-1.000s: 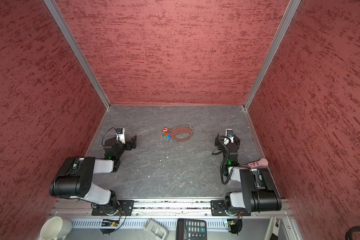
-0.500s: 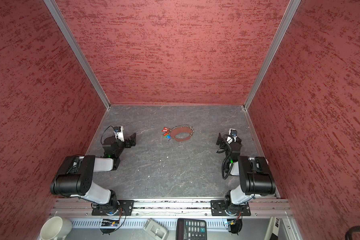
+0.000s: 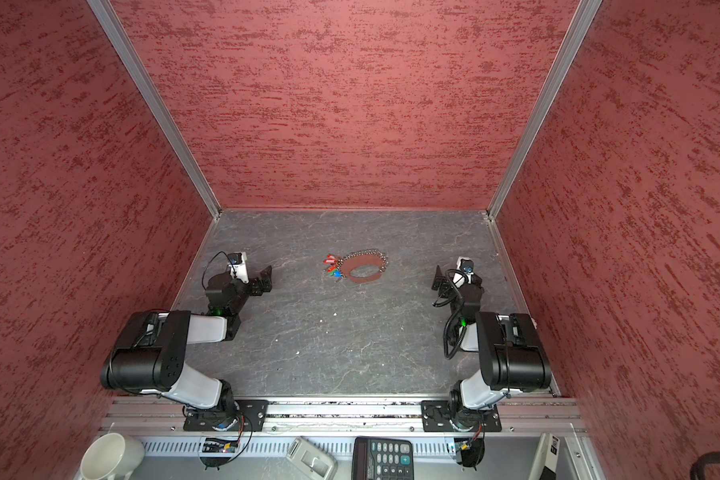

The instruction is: Put the keys on the keyring

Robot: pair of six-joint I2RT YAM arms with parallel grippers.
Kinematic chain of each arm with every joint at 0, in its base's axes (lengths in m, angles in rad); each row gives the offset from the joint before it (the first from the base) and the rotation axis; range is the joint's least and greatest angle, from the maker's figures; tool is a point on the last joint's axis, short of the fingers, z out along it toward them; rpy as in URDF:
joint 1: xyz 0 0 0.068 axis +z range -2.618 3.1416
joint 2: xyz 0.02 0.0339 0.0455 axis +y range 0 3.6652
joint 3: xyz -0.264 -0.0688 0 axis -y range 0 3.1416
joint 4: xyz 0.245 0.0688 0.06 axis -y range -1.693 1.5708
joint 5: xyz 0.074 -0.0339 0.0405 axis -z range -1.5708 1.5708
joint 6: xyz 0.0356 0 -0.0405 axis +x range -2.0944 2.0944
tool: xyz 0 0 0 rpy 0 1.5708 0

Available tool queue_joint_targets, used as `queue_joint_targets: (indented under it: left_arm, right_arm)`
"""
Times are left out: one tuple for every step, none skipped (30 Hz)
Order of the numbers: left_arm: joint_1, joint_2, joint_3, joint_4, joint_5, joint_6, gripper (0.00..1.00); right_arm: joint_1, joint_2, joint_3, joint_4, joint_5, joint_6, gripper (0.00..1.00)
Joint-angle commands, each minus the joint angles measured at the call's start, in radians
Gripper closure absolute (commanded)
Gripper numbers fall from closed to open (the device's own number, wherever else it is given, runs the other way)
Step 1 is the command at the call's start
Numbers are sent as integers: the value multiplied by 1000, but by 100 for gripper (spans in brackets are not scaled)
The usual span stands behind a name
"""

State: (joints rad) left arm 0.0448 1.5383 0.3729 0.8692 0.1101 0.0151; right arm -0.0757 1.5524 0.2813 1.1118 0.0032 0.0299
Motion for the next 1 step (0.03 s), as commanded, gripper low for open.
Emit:
queue_joint_targets:
  left_arm:
    - [2,-3,9,16,-2,0,1]
  right_arm:
    - [-2,-5,-2,49,-5,10,1]
